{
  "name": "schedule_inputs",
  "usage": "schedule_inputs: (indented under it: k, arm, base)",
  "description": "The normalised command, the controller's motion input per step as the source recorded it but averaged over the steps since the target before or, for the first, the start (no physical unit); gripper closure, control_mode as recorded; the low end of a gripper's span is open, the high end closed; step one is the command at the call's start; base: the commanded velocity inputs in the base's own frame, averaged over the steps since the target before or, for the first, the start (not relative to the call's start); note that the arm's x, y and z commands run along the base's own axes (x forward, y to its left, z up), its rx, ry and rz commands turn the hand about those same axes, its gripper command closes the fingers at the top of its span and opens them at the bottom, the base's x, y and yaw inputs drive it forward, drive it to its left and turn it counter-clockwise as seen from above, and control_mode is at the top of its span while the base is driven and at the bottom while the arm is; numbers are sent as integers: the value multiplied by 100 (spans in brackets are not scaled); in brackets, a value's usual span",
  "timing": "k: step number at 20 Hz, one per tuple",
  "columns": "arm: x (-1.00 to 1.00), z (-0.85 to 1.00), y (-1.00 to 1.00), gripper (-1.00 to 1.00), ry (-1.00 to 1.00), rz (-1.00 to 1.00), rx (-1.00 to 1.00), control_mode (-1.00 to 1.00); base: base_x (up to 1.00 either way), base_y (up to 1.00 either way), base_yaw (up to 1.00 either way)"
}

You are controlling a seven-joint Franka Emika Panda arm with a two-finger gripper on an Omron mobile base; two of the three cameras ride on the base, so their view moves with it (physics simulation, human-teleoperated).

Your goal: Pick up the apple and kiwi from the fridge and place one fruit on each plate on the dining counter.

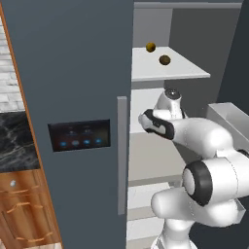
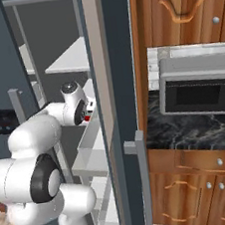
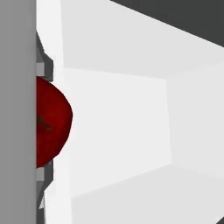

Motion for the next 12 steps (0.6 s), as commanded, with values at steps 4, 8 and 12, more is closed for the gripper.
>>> schedule_inputs:
  k: [4,8,12]
  arm:
    - [-98,95,0,100,-1,1,9,-100]
    - [-83,100,0,100,6,0,10,-100]
    - [-78,86,0,100,18,-3,2,-100]
  base:
    - [0,0,0]
    - [0,0,0]
    - [0,0,0]
